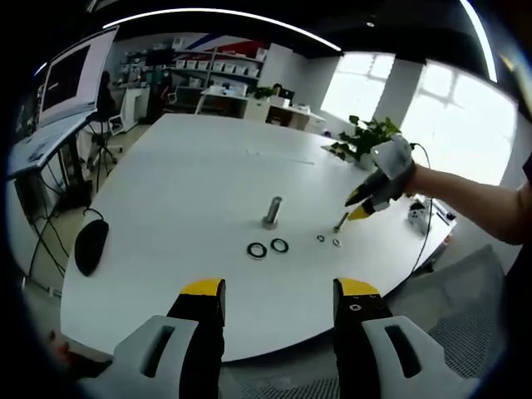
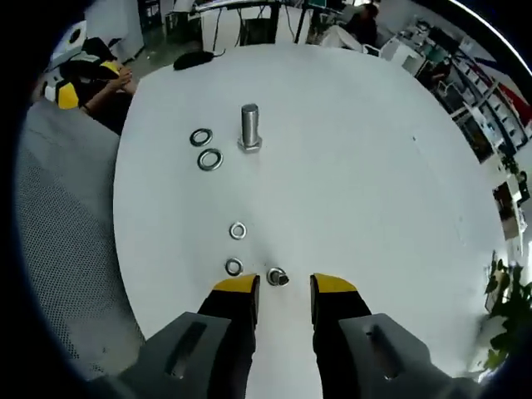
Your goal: Place the washer onto the threaded stud by aligning its center hole with the stud, sliding it down to the base, and recovering from edge contact or off-axis alignment until the washer reaches the visible bottom stop.
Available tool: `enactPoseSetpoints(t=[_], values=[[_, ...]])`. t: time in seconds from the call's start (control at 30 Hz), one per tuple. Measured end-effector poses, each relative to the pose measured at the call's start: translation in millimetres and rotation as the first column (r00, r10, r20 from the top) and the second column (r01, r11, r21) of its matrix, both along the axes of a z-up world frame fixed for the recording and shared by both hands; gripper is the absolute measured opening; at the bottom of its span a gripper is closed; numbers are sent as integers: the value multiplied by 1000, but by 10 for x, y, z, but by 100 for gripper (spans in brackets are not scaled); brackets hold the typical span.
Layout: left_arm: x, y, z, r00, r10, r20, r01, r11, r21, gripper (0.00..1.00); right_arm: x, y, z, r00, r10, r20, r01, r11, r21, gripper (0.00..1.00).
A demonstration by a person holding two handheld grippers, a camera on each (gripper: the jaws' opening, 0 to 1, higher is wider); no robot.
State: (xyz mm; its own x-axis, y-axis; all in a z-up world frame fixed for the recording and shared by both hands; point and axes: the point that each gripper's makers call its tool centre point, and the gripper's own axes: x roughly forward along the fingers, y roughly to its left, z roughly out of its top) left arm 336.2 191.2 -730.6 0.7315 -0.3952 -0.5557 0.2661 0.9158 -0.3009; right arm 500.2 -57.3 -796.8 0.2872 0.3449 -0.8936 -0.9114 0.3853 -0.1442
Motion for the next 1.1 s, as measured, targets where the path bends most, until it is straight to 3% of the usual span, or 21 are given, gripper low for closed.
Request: enactPoseSetpoints(t=[0.27, 0.4, 0.67, 0.83, 1.1], values=[[0, -5, 4, 1000, -2, 3, 2, 1000, 0, 51, -123, 47, 263, 996, -87, 34, 83, 990, 117, 26], [0, -8, 10, 1000, -2, 6, 2, 1000, -1, 51, -165, 89, 337, 988, -147, 37, 138, 973, 184, 26], [0, -4, 17, 1000, 2, 10, -2, 1000, -5, 51, -264, 85, 330, 987, -155, 47, 143, 971, 191, 26], [-8, -21, 21, 1000, -3, 5, 3, 1000, -20, 47, -269, 91, 365, 982, -166, 91, 144, 969, 203, 25], [-6, -12, 29, 1000, 6, 10, -6, 1000, -23, 47, -367, 155, 226, 982, -182, 50, 165, 957, 238, 25]])
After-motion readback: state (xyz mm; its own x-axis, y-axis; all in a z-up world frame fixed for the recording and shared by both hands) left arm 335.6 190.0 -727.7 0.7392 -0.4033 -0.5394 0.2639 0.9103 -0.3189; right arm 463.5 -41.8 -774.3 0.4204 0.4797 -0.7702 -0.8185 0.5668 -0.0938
